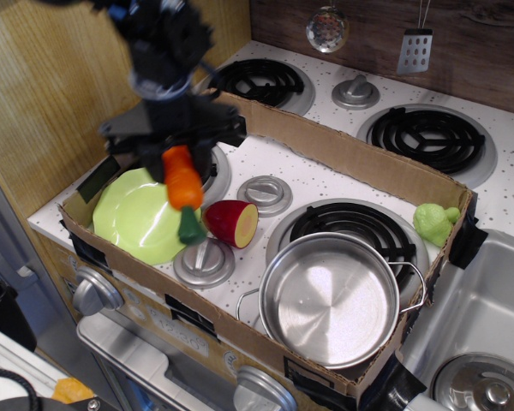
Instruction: Take carrot off plate
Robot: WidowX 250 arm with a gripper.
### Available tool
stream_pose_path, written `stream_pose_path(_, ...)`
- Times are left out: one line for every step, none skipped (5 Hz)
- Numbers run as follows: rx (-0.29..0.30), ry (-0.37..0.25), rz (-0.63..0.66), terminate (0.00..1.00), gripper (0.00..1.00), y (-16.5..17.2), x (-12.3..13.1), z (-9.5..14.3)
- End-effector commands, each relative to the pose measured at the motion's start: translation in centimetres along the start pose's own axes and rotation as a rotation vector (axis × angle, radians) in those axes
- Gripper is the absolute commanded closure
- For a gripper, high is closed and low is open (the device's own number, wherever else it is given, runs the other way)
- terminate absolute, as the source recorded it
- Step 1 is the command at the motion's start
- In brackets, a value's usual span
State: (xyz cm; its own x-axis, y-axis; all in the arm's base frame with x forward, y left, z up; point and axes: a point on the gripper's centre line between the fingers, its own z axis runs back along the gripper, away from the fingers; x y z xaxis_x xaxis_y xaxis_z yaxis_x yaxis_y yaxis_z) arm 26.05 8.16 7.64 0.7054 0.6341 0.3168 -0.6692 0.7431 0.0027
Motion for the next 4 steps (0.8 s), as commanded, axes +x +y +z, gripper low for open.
stream_pose_path(-0.012,0.089,0.112,0.00,1.00,-5.2,0.9,4.5)
stream_pose_path(-0.002,0.171,0.251,0.00,1.00,-8.9,0.7,5.0)
stream_pose_path(0.022,0.168,0.447,0.00,1.00,-11.8,0.5,4.7)
stream_pose_path(0.038,0.089,0.623,0.00,1.00,-13.9,-1.0,3.6)
